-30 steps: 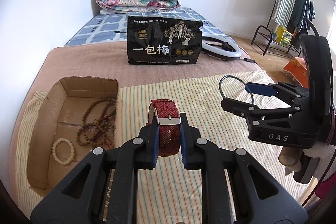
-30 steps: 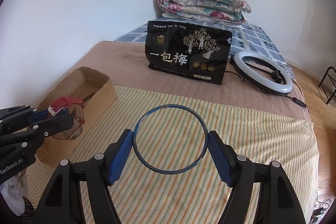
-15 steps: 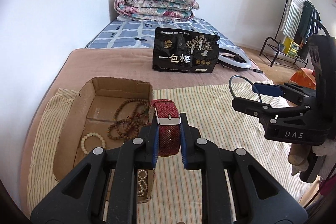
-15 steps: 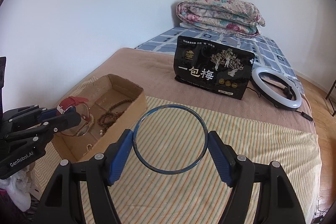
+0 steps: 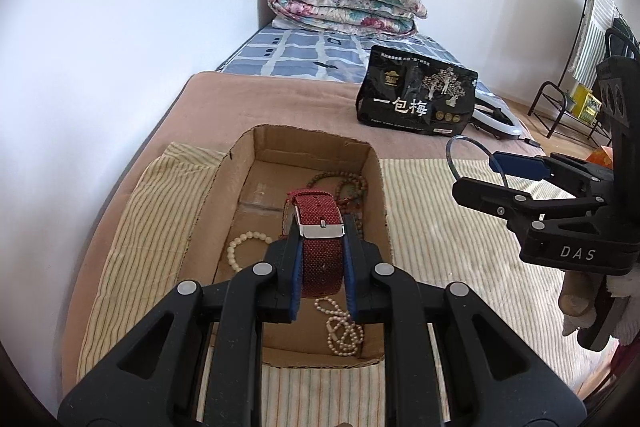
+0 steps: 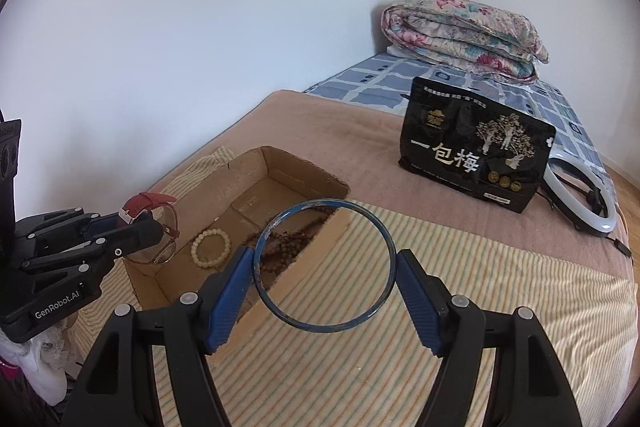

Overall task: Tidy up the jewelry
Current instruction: 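Carry the watch in the left tool while the right tool carries the bangle to the box, then open the left tool to drop the watch while the right tool releases the bangle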

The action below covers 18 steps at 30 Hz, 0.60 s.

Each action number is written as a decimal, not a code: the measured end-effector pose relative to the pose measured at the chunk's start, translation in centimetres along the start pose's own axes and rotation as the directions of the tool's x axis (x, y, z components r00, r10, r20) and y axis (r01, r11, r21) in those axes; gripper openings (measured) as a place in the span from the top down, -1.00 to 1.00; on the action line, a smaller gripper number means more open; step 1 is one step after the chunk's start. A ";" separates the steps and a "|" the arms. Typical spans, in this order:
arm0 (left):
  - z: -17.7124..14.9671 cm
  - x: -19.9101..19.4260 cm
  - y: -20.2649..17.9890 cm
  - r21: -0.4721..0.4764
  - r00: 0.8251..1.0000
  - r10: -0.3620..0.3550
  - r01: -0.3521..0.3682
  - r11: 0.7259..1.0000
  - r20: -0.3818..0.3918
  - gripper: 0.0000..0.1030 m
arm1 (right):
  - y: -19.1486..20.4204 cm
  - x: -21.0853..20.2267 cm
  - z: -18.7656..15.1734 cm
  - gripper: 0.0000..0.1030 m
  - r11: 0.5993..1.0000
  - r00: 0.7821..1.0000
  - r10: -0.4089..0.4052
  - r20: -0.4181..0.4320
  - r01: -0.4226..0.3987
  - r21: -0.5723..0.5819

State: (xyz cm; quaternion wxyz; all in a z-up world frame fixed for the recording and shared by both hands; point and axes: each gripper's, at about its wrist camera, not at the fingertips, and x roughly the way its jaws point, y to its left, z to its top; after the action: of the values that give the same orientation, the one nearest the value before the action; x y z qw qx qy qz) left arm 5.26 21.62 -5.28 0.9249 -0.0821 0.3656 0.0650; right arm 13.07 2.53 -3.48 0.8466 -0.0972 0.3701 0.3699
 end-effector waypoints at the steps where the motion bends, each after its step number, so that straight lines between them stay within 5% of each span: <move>1: -0.1 0.0 0.4 -0.004 1.000 0.005 -0.005 1.000 -0.004 0.70 | 0.4 0.4 0.2 -0.44 1.000 1.000 0.008 -0.003 -0.008 -0.004; 16: -1.4 1.1 5.2 -0.089 0.996 0.035 -0.042 0.995 -0.078 0.70 | 4.6 6.0 1.1 -0.46 0.998 0.996 0.058 -0.065 -0.060 -0.024; 18: -1.5 1.1 5.5 -0.099 0.996 0.027 -0.036 0.994 -0.088 0.68 | 4.6 6.1 1.2 -0.65 0.999 0.997 0.046 -0.064 -0.048 -0.020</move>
State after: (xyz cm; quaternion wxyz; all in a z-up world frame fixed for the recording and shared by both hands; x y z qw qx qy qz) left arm 4.12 26.79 -7.69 0.9016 -0.1256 0.4029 0.0944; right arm 13.27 9.75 -6.43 0.8245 -0.1089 0.3949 0.3903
